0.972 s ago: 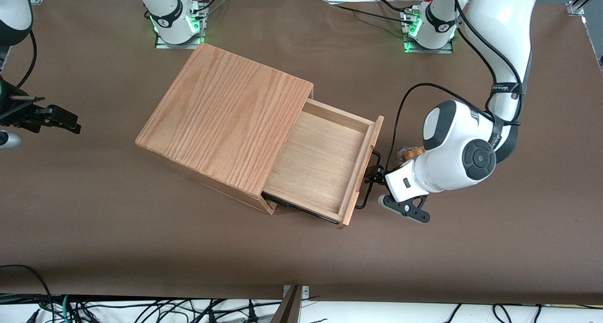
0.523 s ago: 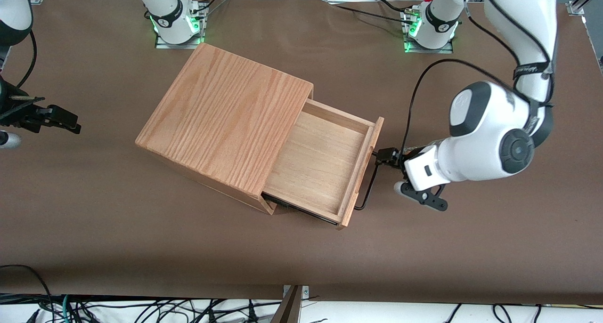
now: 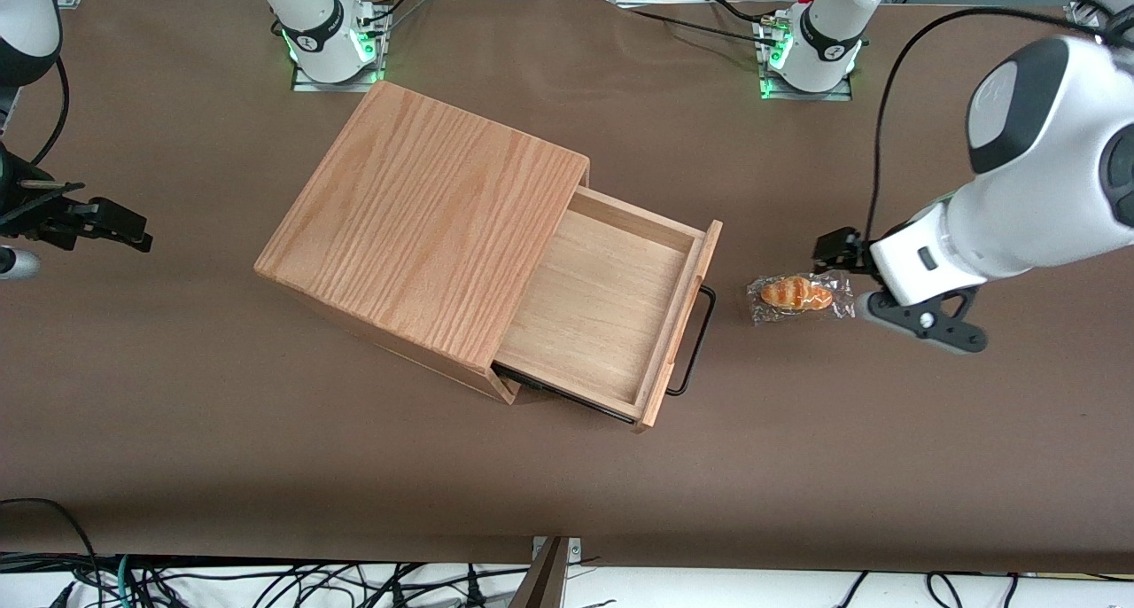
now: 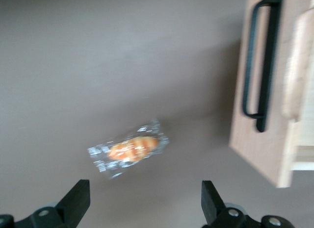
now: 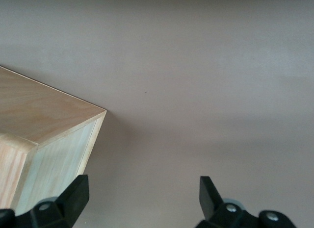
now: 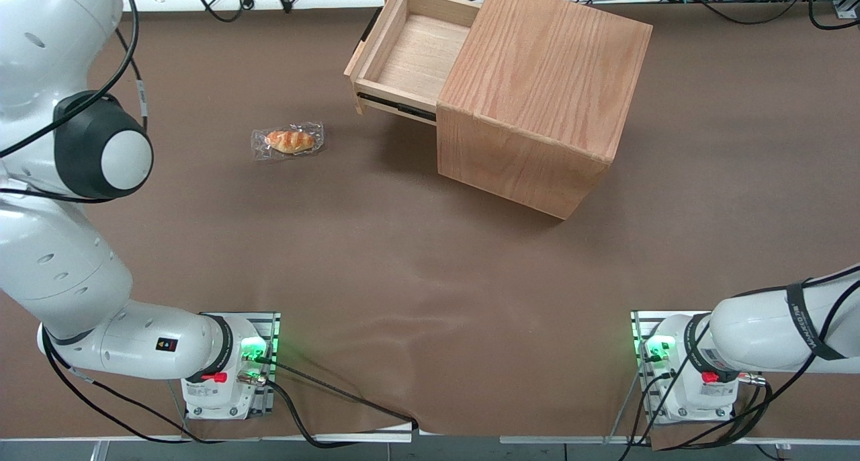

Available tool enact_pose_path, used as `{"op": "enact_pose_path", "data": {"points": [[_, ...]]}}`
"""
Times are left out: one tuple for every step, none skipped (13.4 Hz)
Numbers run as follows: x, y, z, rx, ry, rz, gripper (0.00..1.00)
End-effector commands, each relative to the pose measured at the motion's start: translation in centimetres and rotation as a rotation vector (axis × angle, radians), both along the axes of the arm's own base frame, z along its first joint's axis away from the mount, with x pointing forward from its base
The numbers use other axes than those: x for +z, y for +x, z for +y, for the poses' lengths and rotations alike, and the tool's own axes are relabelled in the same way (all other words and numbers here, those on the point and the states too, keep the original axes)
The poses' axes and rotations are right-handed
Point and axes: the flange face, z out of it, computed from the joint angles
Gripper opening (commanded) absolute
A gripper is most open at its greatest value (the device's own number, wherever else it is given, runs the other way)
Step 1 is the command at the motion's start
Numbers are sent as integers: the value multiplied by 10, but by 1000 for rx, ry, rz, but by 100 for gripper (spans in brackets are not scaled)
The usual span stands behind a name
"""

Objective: Open top drawer with left arm

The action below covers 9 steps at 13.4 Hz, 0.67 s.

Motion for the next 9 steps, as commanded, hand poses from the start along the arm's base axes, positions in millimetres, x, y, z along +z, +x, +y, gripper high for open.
{"op": "enact_pose_path", "data": {"points": [[9, -2, 25, 8, 70, -15, 100], [11, 0, 50, 46, 60, -17, 100], [24, -7, 60, 74, 50, -37, 100], [25, -16, 65, 92, 25, -36, 100], [33, -27, 73, 123, 23, -74, 100], [32, -38, 75, 157, 30, -109, 100], [33, -53, 76, 206, 31, -141, 100], [32, -65, 85, 230, 36, -155, 100], [30, -71, 87, 231, 38, -150, 100]]}}
